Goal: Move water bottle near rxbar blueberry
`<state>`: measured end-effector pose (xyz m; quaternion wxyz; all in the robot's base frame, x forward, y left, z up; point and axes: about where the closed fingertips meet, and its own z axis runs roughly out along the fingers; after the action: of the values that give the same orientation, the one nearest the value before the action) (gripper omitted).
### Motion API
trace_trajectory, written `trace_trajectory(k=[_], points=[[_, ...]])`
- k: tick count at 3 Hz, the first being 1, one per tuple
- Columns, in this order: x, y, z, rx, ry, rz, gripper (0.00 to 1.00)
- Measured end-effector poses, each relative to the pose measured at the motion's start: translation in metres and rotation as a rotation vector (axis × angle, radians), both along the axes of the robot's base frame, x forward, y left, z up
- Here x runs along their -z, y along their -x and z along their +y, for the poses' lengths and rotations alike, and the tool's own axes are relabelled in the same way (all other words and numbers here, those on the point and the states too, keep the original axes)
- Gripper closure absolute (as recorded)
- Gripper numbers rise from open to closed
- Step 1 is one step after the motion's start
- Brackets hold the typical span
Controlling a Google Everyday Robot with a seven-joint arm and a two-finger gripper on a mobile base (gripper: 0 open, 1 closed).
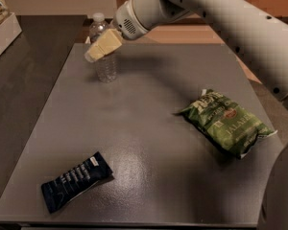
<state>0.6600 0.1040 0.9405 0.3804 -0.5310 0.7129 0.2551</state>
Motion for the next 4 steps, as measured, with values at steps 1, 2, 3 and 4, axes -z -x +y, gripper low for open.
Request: trace_trajectory(k=[1,2,3,4], points=[[-0.005,-0.001,0.004,-0.004,-0.014,-0.011,0.41],[-0.006,0.001,0.002,-0.015,-0.022,-0.014,0.64],[-0.016,0.013,-0.01,-0.052,-0.04,-0.029,0.87],[-0.028,0.044,-0.027,-0.133,-0.058,-0.049,1.0]])
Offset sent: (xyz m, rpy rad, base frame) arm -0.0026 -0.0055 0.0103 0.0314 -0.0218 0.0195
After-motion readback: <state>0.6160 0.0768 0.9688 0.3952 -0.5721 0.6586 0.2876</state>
